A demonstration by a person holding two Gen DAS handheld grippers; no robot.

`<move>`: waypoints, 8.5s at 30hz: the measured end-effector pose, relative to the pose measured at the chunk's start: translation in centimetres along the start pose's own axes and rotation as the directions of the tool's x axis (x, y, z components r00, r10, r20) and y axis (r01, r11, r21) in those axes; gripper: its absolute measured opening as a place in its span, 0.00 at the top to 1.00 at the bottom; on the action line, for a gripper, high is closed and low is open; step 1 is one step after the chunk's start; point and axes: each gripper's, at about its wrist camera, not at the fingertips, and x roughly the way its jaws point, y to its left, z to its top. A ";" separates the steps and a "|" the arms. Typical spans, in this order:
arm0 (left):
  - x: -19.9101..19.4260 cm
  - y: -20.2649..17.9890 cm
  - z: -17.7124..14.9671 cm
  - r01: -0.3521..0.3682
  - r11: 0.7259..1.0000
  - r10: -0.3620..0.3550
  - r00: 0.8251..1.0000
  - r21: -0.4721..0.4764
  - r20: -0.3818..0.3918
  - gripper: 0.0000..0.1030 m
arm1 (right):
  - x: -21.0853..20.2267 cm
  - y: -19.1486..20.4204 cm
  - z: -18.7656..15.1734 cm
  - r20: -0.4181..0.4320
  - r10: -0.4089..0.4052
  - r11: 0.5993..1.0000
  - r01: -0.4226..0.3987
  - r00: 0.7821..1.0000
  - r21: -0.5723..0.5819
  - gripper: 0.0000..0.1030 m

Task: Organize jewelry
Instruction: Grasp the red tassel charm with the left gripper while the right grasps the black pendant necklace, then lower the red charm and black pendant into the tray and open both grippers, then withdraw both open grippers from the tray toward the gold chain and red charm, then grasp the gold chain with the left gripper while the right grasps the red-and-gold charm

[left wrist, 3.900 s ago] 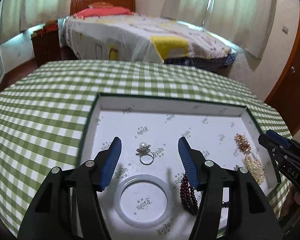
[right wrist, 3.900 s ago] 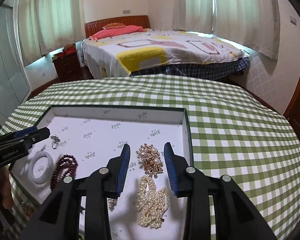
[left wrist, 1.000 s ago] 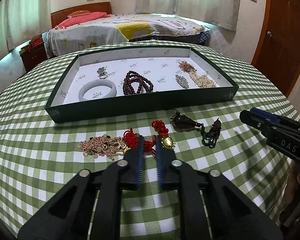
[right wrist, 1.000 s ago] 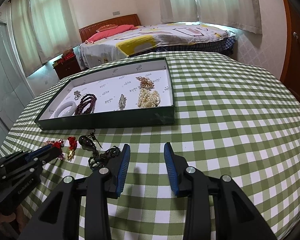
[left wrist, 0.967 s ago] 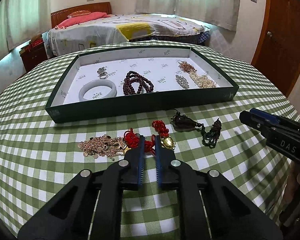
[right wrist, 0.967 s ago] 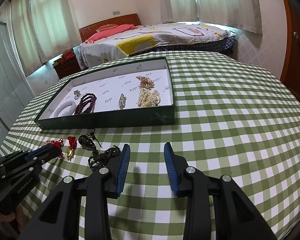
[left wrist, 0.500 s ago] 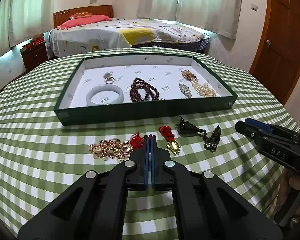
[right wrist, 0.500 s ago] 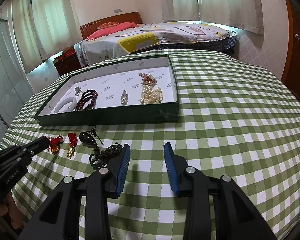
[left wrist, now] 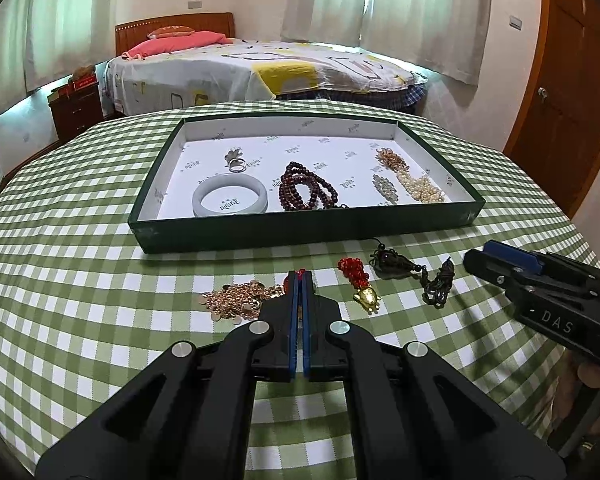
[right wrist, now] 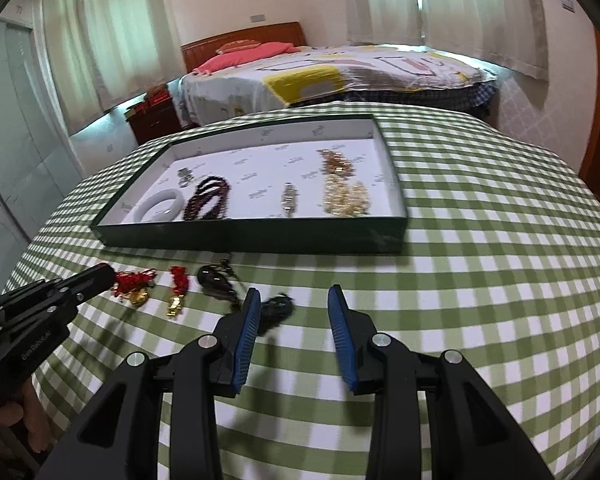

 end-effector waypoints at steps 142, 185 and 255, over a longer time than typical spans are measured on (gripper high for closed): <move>4.8 3.8 11.4 -0.001 0.999 0.004 0.996 -0.042 0.088 0.32 | 4.0 2.1 9.5 0.086 -0.011 0.998 0.016 0.996 -0.058 0.57; -0.2 5.9 1.4 -0.100 0.991 0.102 0.995 -0.086 0.016 0.32 | 5.4 7.7 1.4 -0.118 0.070 0.982 -0.089 0.991 -0.164 0.89; -1.5 3.9 2.0 0.029 0.999 -0.028 0.999 -0.039 0.029 0.90 | 0.9 2.6 1.9 0.002 0.024 0.998 -0.024 1.000 -0.062 0.90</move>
